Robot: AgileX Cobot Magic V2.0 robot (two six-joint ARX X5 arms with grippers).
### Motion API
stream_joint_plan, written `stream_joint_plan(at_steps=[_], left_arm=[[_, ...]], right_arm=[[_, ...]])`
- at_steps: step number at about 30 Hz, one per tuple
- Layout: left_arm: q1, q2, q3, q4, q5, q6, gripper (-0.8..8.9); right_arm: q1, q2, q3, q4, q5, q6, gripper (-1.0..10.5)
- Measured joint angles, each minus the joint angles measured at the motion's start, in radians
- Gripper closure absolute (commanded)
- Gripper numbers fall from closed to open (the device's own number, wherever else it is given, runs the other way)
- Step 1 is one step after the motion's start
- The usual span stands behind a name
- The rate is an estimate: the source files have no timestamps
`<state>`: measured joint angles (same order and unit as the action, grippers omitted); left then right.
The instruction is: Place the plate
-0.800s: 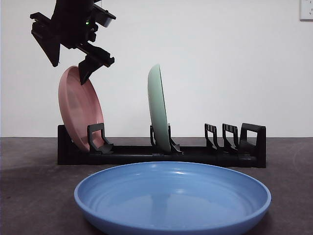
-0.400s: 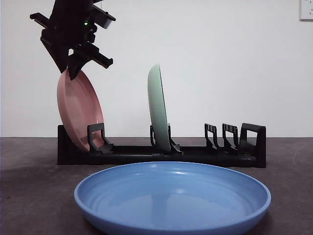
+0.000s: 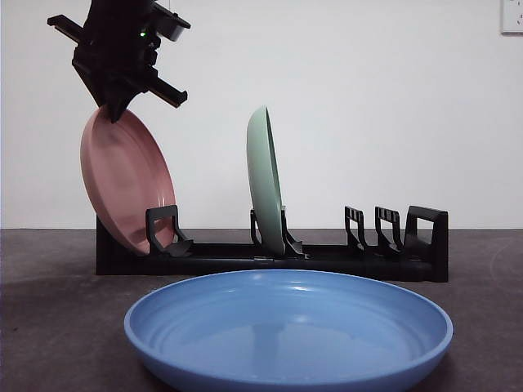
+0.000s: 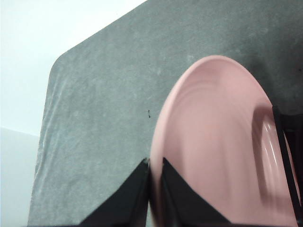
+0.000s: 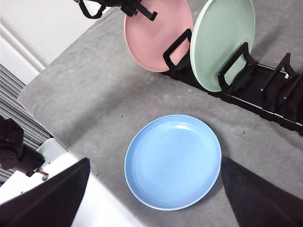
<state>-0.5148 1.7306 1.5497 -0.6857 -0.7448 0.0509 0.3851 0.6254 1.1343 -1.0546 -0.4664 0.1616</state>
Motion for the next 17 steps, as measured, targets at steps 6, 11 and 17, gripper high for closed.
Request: stream_joint_plan(at_steps=[6,11,17], left_arm=[[0.0,0.001,0.04,-0.042,-0.016,0.01,8.09],[0.0,0.001,0.11,-0.074,-0.047,0.017,8.09],[0.0,0.001,0.201,-0.184,-0.061,0.017,8.09]], right_arm=[[0.0,0.0,0.0,0.0,0.0,0.0,5.1],[0.0,0.0,0.0,0.0,0.0,0.0,5.1],[0.0,0.0,0.0,0.0,0.0,0.0,5.1]])
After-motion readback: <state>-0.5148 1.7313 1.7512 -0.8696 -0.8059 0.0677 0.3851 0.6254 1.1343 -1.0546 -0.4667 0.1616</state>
